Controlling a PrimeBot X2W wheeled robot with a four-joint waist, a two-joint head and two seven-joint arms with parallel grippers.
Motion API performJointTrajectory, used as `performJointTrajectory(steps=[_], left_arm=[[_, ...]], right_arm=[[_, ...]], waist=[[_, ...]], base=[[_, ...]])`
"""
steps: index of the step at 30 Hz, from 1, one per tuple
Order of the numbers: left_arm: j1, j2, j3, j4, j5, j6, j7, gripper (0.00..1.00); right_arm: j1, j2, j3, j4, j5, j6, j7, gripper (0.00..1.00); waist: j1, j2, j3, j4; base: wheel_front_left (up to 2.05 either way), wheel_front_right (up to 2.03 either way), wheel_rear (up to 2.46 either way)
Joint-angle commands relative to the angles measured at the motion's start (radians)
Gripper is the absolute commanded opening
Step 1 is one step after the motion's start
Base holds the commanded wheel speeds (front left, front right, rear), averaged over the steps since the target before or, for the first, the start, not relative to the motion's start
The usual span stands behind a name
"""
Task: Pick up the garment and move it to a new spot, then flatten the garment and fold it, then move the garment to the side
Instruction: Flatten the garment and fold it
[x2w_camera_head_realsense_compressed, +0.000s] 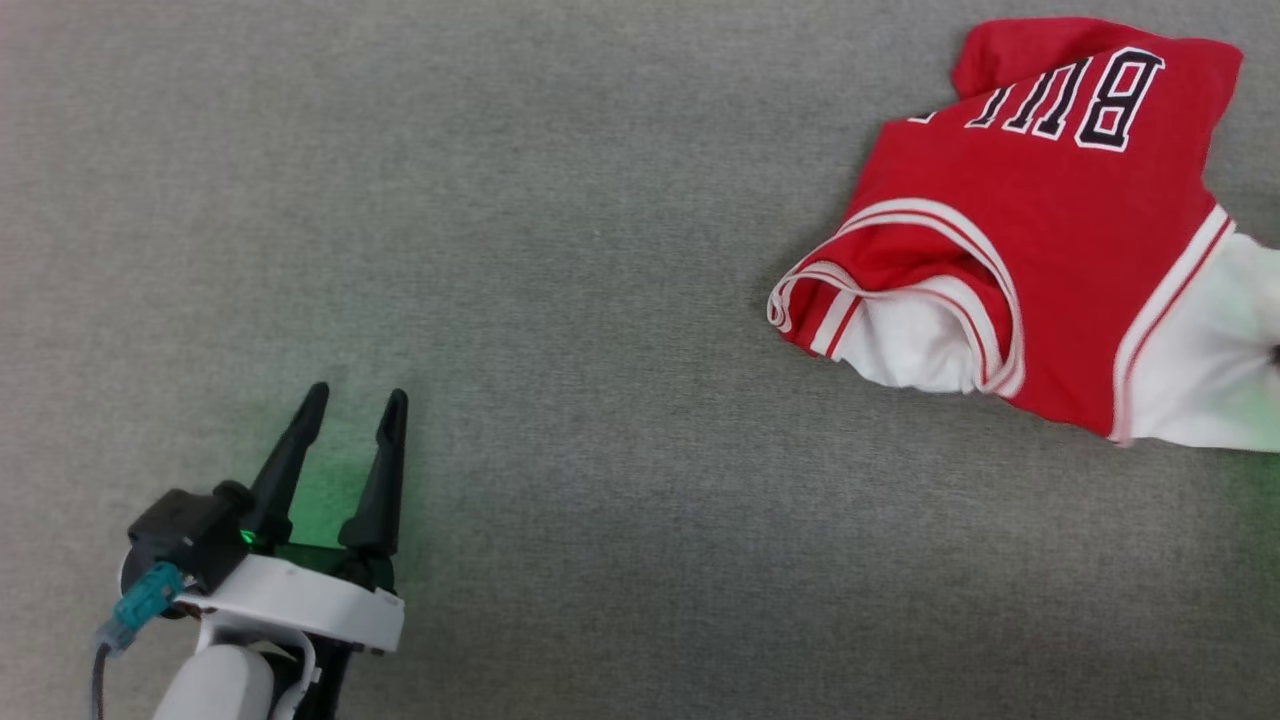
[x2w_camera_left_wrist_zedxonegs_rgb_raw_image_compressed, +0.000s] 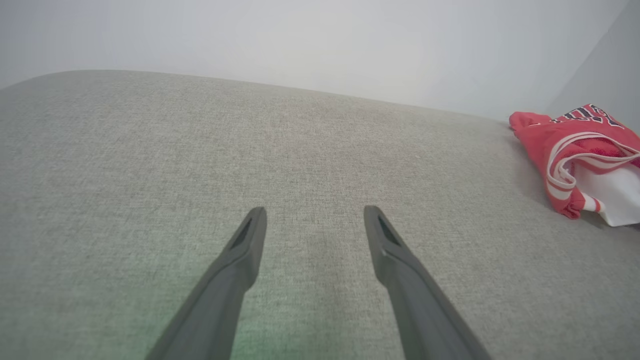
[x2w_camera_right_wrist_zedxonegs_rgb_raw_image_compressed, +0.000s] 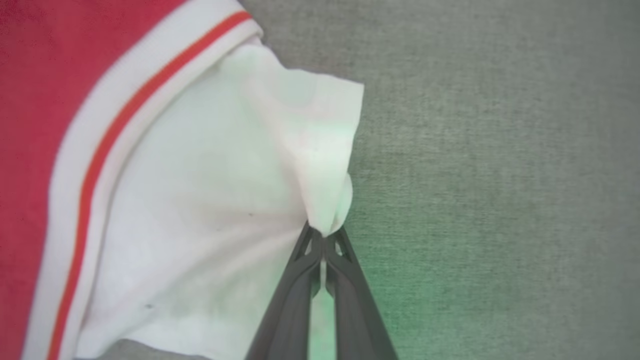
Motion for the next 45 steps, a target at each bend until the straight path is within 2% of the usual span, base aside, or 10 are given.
performJointTrajectory(steps=[1,13,24,25,26,27,33,39,42,45], left_arm=[[-0.006,0.005,0.002,-0.005,-0.004,0.0,0.0,1.0],[-0.027,0.044,-0.004,-0.029,-0.011,0.0,0.0,1.0],[-0.04,0.079,-0.017,-0.028,-0.014,0.0,0.0,1.0],[-0.043,0.082,-0.021,-0.027,-0.012,0.0,0.0,1.0],[-0.046,0.086,-0.026,-0.025,-0.011,0.0,0.0,1.0],[-0.047,0.091,-0.03,-0.023,-0.011,0.0,0.0,1.0],[-0.071,0.138,-0.089,-0.019,-0.045,0.0,0.0,1.0],[-0.141,0.259,-0.219,-0.027,-0.1,0.0,0.0,1.0],[-0.208,0.33,-0.355,-0.061,-0.187,0.0,0.07,1.0],[-0.299,0.4,-0.501,-0.119,-0.3,0.0,0.24,1.0]], right_arm=[[-0.005,-0.006,-0.021,0.008,-0.005,-0.002,-0.009,0.0],[0.011,-0.081,-0.359,-0.003,-0.133,-0.001,-0.109,0.0],[0.031,-0.041,-0.555,0.039,-0.303,-0.001,-0.213,0.0],[0.022,-0.027,-0.563,0.047,-0.298,-0.001,-0.227,0.12],[0.014,-0.016,-0.567,0.051,-0.297,-0.001,-0.243,0.41],[0.014,-0.006,-0.564,0.052,-0.305,-0.001,-0.26,1.0],[0.062,-0.018,-0.501,0.053,-0.28,-0.001,-0.391,1.0],[0.139,-0.029,-0.366,-0.013,-0.165,-0.002,-0.579,1.0],[0.17,0.001,-0.276,-0.062,-0.099,-0.001,-0.66,1.0],[0.193,0.041,-0.202,-0.121,-0.072,-0.002,-0.714,1.0]], waist=[[0.0,0.0,0.006,-0.011],[0.0,0.0,0.054,-0.036],[0.0,0.0,0.07,-0.037],[0.0,0.0,0.069,-0.038],[0.0,0.0,0.067,-0.04],[0.0,0.0,0.063,-0.042],[0.0,0.0,0.028,-0.071],[0.0,0.0,-0.013,-0.126],[0.0,0.0,-0.031,-0.158],[0.0,0.0,-0.044,-0.187]], base=[[0.0,0.0,0.0],[0.0,0.0,0.0],[0.0,0.0,0.0],[0.0,0.0,0.0],[0.0,0.0,0.0],[0.0,0.0,0.0],[0.0,0.0,0.0],[0.0,0.0,0.0],[0.0,0.0,0.0],[0.0,0.0,0.0]])
